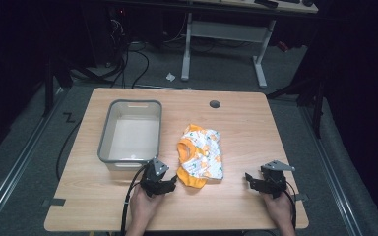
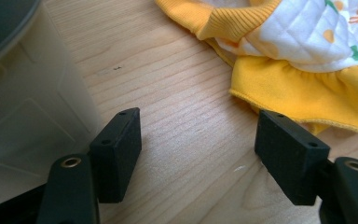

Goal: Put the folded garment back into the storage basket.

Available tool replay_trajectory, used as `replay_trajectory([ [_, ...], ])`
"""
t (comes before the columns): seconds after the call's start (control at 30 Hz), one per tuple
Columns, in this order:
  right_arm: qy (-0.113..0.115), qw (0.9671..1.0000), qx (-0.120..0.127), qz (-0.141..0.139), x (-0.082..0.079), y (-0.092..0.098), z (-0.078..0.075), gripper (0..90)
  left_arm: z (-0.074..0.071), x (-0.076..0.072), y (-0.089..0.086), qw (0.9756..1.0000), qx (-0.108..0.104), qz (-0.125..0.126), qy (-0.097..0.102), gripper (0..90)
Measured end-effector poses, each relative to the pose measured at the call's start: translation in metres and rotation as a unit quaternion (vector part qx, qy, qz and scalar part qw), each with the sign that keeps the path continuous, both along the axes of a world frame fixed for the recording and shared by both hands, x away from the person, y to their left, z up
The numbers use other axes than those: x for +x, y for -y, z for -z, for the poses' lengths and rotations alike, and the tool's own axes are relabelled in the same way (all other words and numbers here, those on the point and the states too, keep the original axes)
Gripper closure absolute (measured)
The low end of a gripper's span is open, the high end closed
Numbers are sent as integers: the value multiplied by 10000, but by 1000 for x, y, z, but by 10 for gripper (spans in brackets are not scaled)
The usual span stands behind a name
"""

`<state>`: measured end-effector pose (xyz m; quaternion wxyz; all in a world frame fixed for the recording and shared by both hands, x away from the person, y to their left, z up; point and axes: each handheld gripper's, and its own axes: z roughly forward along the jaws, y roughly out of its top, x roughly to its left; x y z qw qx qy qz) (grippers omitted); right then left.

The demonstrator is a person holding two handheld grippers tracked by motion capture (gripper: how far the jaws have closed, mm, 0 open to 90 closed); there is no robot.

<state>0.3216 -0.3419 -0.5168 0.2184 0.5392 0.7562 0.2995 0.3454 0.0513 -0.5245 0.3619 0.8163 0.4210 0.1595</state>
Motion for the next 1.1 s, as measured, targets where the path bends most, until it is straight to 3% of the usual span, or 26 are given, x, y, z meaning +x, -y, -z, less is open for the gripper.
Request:
replay_trajectory([
  [1.1, 1, 10000, 4, 9, 1, 0, 0, 281, 0, 1, -1, 10000, -36, -27, -25, 306],
])
